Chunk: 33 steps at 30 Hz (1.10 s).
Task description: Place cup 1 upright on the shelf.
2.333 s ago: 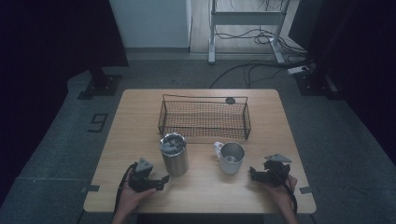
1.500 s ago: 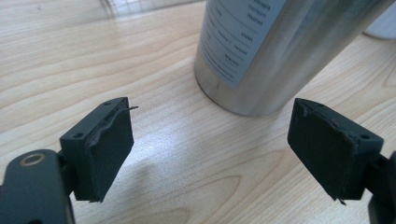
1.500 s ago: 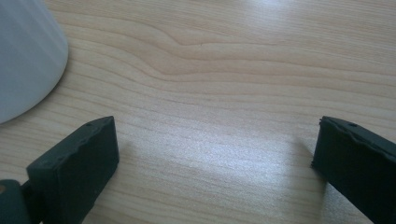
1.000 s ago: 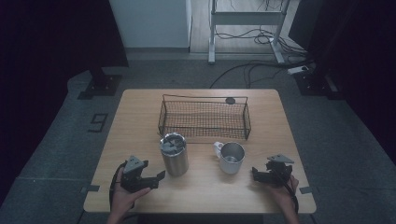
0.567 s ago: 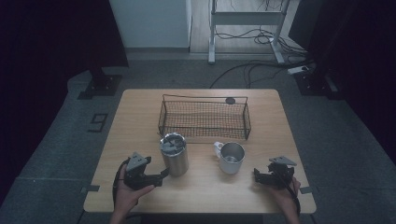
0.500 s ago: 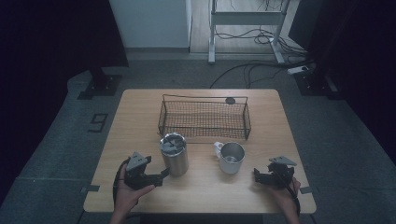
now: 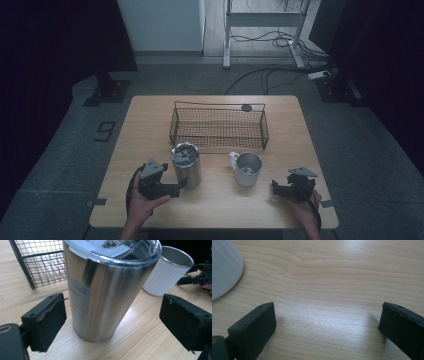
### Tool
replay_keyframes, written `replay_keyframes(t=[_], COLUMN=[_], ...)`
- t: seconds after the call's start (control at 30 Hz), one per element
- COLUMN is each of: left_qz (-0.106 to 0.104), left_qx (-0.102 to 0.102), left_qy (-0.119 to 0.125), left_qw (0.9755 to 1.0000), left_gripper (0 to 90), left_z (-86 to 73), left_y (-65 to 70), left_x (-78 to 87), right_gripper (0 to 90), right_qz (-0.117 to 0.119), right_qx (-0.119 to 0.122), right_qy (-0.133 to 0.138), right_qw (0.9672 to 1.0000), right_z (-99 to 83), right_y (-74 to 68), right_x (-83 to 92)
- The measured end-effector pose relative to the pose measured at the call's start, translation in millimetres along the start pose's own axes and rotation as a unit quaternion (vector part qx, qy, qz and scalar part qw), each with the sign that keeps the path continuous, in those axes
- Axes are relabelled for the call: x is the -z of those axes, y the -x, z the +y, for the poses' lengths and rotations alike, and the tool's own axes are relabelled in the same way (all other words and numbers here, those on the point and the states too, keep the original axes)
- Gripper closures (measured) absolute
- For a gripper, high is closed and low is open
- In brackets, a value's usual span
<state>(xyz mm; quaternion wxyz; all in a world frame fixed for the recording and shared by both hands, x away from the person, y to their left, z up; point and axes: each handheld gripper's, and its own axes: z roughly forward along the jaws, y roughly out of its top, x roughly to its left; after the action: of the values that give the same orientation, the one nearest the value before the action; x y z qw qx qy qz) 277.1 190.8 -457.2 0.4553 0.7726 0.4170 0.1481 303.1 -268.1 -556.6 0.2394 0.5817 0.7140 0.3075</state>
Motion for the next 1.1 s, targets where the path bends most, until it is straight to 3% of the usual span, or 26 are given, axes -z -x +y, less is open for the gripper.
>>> replay_keyframes(t=[0.7, 1.1], left_qz=[0.016, 0.016], left_qx=[0.008, -0.009], left_qy=[-0.006, 0.001], left_qw=[0.9998, 0.9998], left_gripper=[2.8, 1.0], left_z=[7.0, 15.7], left_y=[-5.3, -2.6], left_x=[-27.2, -39.9], right_gripper=[0.7, 0.8], right_qz=[-0.001, -0.001], right_qx=[0.0, 0.0], right_qy=[0.0, 0.0], right_qw=[1.0, 1.0], right_z=[0.0, 0.4], right_y=[0.0, 1.0], right_x=[0.0, -0.2])
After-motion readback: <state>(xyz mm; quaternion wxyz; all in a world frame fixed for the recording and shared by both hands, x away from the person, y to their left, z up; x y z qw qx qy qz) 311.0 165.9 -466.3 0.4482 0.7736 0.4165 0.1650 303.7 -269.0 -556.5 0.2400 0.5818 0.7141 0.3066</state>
